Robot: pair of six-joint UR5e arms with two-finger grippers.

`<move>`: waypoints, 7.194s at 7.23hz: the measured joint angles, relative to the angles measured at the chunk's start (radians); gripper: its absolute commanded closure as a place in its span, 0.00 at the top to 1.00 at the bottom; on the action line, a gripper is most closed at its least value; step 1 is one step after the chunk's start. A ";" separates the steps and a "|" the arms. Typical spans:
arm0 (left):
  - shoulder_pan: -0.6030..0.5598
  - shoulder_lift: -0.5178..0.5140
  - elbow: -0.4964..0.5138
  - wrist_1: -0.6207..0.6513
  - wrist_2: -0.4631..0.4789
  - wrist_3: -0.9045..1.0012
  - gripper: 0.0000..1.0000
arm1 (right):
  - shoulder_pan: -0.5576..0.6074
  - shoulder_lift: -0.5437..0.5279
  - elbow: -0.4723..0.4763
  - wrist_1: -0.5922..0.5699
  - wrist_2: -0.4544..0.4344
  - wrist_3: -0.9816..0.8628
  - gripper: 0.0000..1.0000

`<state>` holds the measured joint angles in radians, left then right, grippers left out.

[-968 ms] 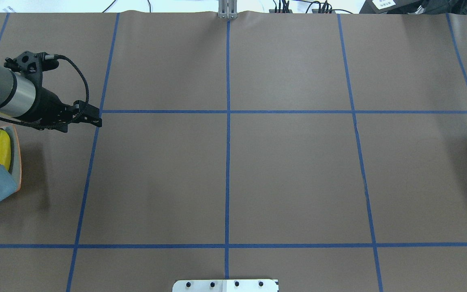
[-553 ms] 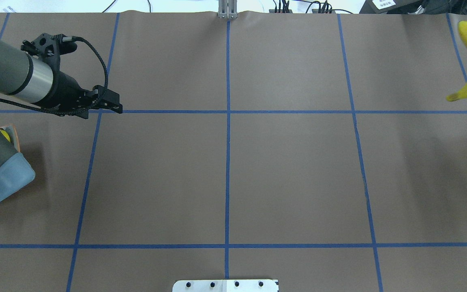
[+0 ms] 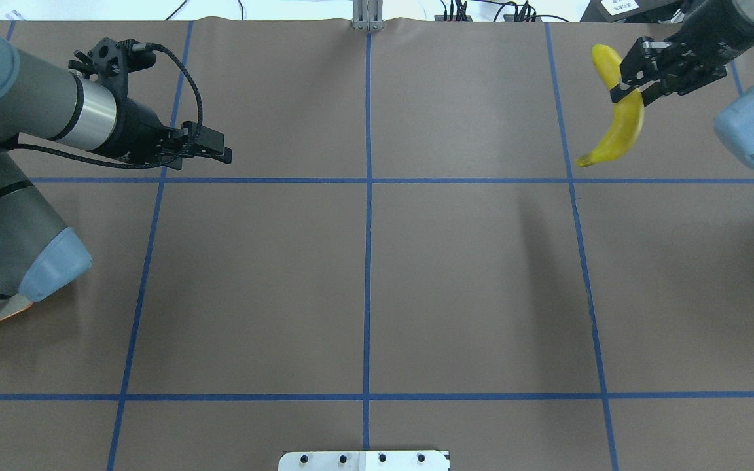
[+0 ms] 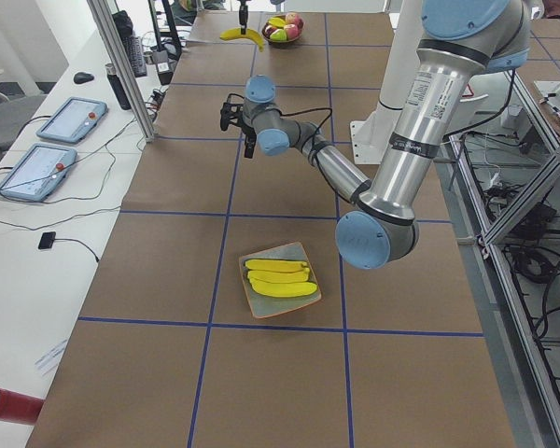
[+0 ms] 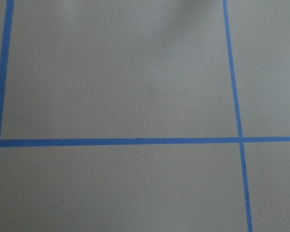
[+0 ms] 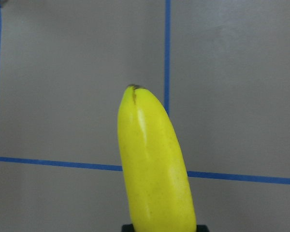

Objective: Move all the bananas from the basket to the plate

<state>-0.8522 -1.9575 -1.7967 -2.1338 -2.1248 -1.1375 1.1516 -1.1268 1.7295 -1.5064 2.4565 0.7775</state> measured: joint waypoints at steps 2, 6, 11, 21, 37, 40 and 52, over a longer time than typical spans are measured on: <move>0.033 -0.061 0.034 -0.061 0.000 0.004 0.99 | -0.094 0.075 0.000 0.000 -0.010 0.101 0.00; 0.094 -0.165 0.060 -0.076 -0.001 0.001 0.99 | -0.210 0.147 -0.006 0.070 -0.047 0.209 0.00; 0.164 -0.198 0.065 -0.150 -0.002 -0.016 0.99 | -0.335 0.202 -0.009 0.187 -0.103 0.299 0.00; 0.222 -0.258 0.107 -0.152 0.006 -0.030 0.98 | -0.411 0.304 -0.070 0.174 -0.175 0.379 0.00; 0.238 -0.270 0.108 -0.155 0.008 -0.055 0.00 | -0.417 0.314 -0.060 0.182 -0.171 0.368 1.00; 0.235 -0.267 0.102 -0.155 0.006 -0.066 0.00 | -0.406 0.274 0.001 0.190 -0.167 0.362 1.00; -0.212 0.472 -0.088 -0.114 -0.252 0.281 0.00 | -0.283 0.069 0.072 0.195 -0.202 0.357 1.00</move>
<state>-1.0640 -1.4856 -1.8844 -2.2475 -2.3770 -0.8560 0.8685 -1.0583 1.8014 -1.3115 2.2546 1.1350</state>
